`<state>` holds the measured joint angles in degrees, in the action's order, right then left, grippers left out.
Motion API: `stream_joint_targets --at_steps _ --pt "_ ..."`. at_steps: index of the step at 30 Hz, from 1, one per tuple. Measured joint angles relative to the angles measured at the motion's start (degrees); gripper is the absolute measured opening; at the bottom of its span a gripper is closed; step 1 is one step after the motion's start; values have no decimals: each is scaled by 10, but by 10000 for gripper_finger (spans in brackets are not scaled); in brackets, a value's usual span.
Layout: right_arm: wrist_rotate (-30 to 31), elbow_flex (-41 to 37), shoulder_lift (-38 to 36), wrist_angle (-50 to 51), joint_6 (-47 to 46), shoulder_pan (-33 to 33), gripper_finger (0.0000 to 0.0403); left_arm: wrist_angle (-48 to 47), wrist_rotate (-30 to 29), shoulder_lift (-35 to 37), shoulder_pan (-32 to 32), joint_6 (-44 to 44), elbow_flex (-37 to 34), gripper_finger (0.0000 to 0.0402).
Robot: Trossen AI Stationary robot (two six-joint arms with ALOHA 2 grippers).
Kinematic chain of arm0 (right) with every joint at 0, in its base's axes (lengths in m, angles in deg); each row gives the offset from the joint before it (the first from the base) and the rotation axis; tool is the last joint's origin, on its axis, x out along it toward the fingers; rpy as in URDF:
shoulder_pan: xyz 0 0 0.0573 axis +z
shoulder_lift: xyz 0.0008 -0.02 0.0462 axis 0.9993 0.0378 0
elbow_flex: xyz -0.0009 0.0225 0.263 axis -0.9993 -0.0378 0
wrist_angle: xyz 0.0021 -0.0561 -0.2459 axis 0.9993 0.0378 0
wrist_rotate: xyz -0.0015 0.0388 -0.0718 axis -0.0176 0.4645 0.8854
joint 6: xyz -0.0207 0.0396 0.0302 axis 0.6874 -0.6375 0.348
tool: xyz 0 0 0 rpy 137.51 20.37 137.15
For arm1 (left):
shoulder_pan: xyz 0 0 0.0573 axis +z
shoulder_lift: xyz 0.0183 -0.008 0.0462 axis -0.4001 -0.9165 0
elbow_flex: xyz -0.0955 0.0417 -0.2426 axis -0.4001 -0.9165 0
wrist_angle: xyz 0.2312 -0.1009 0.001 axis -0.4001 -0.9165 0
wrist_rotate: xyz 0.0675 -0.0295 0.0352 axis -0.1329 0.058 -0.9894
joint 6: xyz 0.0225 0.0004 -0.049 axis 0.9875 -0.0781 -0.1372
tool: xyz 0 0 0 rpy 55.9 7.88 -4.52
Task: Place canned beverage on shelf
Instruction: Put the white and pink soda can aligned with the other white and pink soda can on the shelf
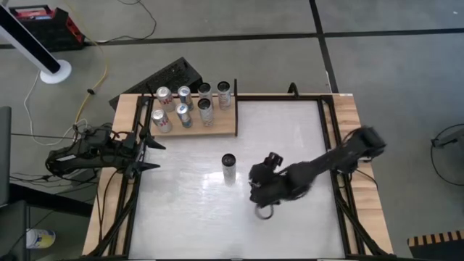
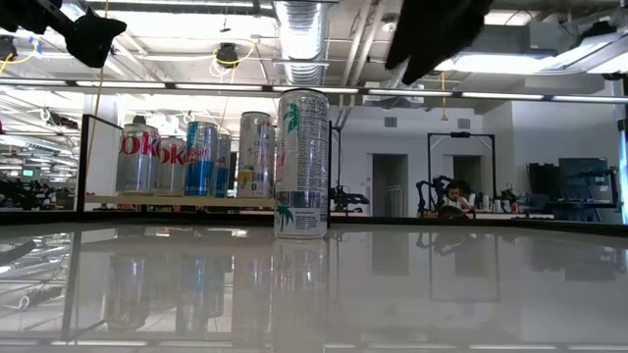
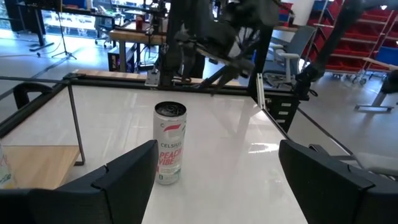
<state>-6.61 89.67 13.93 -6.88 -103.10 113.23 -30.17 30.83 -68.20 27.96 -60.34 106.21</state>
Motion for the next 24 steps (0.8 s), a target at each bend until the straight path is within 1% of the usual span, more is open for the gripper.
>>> stream_joint_targets --at_steps 3,6,8,10,12,14,20,22,24 --pt "13 -141 -82 -230 -1 1 365 0 3 0 0 0 0 318" --pt "9 -248 -111 -454 19 2 365 1 3 0 0 0 0 318" --pt "6 -290 -110 -572 53 8 365 0 3 0 0 0 0 318" --pt "8 -300 -89 -647 89 12 365 1 2 0 0 0 0 318" --pt "25 -299 -66 -665 117 17 365 0 2 0 0 0 0 318" --pt "62 -281 -37 -675 123 18 365 1 -2 -1 0 0 0 318" --pt "226 -210 54 -674 130 11 365 3 -3 -12 0 1 0 318" --pt "265 -181 87 -674 130 11 365 -3 -3 -17 0 1 0 318" --pt "290 -152 115 -674 131 12 365 4 -3 -24 0 1 0 318"
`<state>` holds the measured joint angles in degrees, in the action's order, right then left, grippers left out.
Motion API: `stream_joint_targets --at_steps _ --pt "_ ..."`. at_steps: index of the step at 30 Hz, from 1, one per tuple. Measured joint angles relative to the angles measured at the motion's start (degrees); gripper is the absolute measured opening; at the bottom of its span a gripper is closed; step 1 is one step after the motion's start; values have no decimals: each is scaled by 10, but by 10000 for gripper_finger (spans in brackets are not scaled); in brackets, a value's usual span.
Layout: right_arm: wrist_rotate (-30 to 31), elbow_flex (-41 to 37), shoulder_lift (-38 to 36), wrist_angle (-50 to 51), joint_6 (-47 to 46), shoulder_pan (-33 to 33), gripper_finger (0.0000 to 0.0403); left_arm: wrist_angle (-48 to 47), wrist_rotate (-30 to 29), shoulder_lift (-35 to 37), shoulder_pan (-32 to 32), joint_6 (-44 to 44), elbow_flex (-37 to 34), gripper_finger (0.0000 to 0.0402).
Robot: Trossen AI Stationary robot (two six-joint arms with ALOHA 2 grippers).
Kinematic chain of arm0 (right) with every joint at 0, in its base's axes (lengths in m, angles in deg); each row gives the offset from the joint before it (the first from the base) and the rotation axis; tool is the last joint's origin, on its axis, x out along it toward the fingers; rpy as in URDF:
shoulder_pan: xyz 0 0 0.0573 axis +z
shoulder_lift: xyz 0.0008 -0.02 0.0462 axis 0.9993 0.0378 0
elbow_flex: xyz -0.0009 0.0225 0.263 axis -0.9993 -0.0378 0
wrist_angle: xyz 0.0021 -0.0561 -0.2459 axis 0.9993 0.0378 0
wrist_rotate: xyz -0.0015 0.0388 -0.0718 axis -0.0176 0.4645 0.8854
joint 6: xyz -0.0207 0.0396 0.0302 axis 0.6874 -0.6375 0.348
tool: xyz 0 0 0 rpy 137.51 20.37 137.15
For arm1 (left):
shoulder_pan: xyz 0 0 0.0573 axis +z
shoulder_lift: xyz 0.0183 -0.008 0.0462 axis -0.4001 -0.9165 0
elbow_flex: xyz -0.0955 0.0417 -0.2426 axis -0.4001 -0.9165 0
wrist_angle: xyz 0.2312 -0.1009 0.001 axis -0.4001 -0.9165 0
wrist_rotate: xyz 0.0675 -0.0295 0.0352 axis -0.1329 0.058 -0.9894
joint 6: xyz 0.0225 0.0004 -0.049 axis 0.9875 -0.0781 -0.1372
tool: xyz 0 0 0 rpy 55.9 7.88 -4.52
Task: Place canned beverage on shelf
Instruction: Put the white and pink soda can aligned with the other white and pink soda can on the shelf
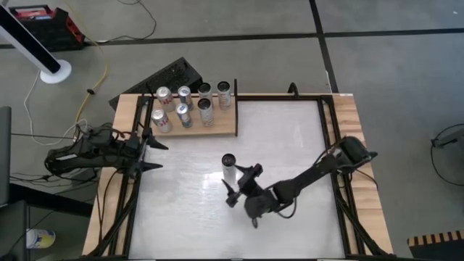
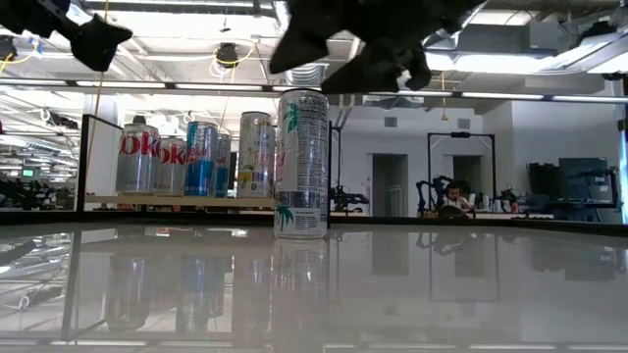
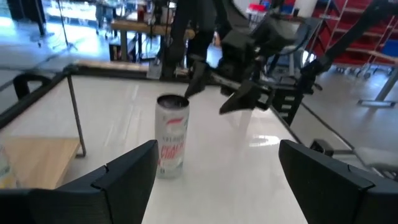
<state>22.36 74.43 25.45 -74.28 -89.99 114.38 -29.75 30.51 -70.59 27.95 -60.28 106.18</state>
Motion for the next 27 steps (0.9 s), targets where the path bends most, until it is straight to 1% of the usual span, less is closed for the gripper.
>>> stream_joint_targets --at_steps 4,7,10,13,16,23,27 --pt "12 53 43 3 15 -4 365 -2 0 -10 0 0 0 318" --pt "43 86 68 12 27 -8 365 -2 0 -14 0 0 0 318" --pt "80 112 79 41 29 -9 365 -3 0 -14 0 0 0 318" --pt "95 124 79 61 25 -7 365 -4 1 -14 0 0 0 318" --pt "96 123 71 95 -12 -3 365 -3 1 -14 0 0 0 318" --pt "86 124 55 213 -179 -22 365 -3 2 -14 0 0 0 318" --pt "82 123 56 220 -193 -37 365 -3 2 -14 0 0 0 318"
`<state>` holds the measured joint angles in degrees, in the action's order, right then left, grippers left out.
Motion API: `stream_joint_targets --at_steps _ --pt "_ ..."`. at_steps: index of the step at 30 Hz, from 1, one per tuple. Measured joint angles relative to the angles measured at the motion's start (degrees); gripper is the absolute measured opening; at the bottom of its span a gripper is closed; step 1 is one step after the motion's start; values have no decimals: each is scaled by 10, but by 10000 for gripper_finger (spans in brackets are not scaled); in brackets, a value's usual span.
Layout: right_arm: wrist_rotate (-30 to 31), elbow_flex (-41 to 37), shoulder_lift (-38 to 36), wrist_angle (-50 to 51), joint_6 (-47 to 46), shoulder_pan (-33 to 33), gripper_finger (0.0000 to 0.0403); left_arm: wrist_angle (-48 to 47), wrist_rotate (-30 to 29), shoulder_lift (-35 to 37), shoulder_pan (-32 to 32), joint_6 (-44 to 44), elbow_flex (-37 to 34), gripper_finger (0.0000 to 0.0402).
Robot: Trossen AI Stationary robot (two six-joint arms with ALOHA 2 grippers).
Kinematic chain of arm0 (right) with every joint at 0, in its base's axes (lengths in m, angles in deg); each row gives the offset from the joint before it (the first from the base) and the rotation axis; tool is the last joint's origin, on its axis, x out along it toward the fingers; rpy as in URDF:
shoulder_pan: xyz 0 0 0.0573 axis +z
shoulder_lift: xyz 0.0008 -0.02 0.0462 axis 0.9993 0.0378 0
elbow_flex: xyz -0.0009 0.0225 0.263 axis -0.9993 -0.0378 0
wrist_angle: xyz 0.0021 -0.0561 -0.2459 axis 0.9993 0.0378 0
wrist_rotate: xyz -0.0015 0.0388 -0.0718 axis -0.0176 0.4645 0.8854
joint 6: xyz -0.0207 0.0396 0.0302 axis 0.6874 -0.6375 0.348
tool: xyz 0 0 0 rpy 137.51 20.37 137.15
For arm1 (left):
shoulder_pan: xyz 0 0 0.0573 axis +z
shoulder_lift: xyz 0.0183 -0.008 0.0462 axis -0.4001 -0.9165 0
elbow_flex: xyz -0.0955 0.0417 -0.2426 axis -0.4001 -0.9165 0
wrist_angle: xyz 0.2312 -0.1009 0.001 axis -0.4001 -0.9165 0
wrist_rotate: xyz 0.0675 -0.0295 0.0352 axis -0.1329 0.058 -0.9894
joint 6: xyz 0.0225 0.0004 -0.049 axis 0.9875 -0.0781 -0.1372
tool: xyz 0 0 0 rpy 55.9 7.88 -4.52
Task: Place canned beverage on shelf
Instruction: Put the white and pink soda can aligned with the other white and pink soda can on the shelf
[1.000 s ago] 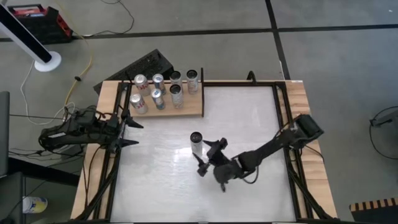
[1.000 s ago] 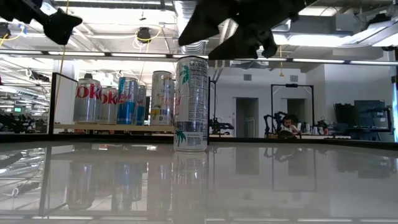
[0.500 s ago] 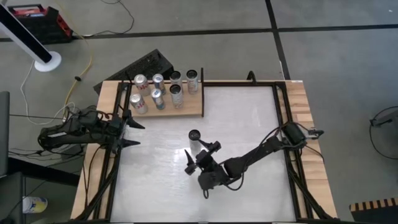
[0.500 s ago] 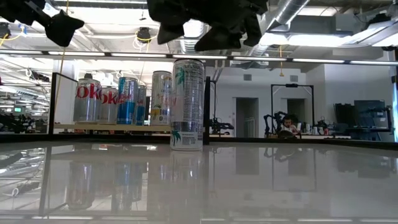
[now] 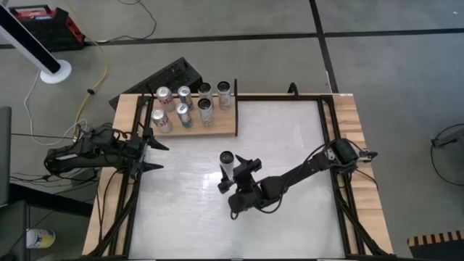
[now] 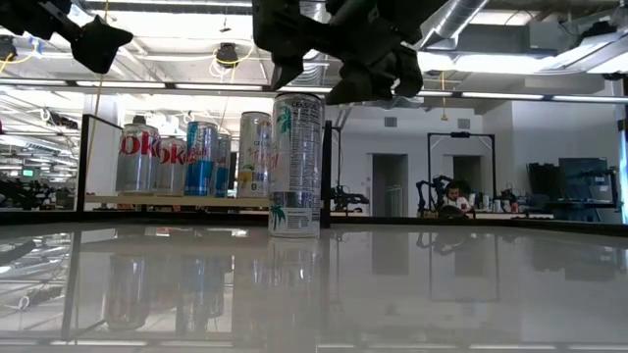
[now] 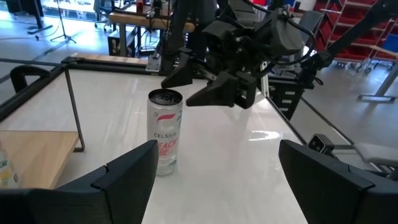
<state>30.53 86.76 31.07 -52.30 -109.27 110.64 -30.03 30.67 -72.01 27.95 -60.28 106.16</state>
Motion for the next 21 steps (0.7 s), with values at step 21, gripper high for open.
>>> stream_joint_targets --at_steps 21 --pt "-63 0 0 -5 31 -51 365 0 0 0 0 0 0 318"
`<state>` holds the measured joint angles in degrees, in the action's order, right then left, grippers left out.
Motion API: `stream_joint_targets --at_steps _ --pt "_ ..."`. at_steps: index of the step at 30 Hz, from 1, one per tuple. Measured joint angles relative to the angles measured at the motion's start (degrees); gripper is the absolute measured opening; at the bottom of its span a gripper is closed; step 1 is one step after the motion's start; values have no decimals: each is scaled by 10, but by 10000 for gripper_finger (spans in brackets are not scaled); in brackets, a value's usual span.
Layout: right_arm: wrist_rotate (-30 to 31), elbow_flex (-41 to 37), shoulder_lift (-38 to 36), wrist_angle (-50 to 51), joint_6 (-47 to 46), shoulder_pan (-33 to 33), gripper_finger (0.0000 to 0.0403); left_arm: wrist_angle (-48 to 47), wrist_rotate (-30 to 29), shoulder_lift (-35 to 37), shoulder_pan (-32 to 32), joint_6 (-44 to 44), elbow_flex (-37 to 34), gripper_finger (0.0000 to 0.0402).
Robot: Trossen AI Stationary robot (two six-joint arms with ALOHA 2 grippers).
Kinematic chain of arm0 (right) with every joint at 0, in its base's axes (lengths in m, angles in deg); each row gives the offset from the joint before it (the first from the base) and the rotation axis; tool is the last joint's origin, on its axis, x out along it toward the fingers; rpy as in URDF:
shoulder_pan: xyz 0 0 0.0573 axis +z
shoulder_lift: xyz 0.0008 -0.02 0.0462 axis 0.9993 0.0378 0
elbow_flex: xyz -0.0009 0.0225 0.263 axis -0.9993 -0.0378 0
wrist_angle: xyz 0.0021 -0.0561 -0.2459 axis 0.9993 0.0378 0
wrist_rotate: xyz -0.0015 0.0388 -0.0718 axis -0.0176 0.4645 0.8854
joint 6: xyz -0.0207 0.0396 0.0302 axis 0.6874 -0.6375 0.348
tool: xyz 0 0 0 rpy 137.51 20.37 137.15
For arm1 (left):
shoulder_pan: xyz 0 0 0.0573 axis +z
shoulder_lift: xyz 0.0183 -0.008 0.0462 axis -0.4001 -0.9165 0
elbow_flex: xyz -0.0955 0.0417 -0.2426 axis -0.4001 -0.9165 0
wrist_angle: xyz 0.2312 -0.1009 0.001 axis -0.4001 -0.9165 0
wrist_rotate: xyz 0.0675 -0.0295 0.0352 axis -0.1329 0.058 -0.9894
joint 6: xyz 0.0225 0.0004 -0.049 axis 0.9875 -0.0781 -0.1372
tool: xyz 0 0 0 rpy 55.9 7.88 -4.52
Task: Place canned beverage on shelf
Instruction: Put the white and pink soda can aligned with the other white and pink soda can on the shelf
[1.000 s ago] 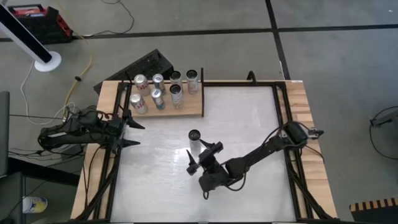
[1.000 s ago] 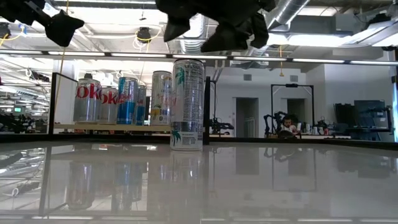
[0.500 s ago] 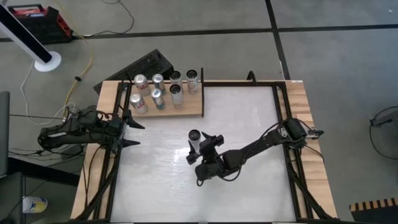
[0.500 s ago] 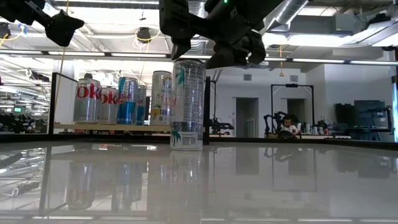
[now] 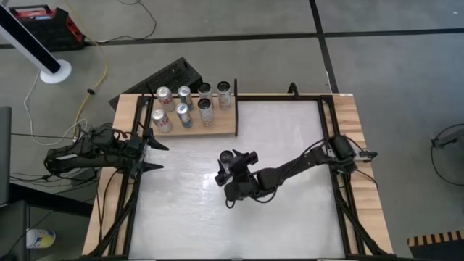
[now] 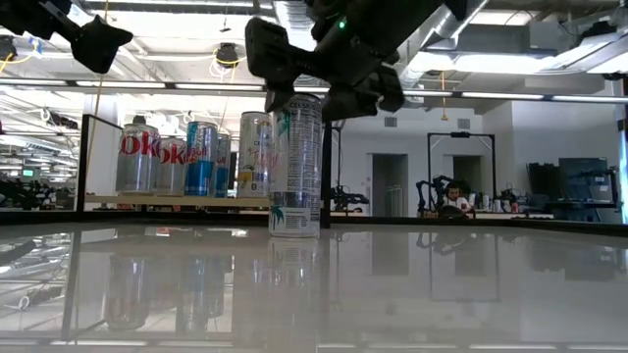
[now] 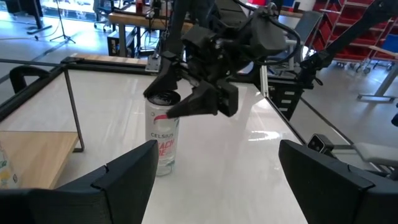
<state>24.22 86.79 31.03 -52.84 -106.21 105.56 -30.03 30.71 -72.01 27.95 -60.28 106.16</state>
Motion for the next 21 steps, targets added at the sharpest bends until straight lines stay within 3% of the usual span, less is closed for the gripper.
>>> stream_joint_targets --at_steps 5,12,15,21 --pt "-34 0 0 2 1 -13 349 0 0 0 0 0 0 318" --pt "-51 0 0 8 24 -14 283 0 0 0 0 0 0 318" --pt "-75 1 -1 6 50 -15 283 0 0 0 0 0 0 318" --pt "-230 2 -22 6 204 -33 283 0 0 0 0 0 0 318"
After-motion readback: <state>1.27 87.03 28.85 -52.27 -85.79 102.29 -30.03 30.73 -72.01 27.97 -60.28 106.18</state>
